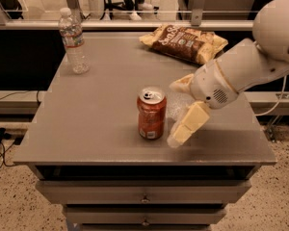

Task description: Move coke can near water bottle

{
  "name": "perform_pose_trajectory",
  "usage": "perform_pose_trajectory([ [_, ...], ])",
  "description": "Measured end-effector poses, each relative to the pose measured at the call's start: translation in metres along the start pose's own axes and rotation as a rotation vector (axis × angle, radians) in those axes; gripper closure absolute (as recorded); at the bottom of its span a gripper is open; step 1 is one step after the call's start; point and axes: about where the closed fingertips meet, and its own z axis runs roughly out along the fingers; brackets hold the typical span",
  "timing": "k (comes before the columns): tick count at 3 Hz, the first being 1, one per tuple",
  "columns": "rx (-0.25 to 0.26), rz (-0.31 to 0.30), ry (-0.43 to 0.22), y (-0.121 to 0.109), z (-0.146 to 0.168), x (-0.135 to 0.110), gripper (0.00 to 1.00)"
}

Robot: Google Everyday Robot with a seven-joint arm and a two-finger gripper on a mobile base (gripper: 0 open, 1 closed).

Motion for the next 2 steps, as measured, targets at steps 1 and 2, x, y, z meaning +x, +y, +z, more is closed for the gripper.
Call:
perform_pose_trajectory([
  [1, -0.075, 0.003, -0.167, 0.004, 0.035, -0.023, 0.0],
  [2, -0.101, 0.006, -0.241, 0.001, 0.049, -0.033, 0.0],
])
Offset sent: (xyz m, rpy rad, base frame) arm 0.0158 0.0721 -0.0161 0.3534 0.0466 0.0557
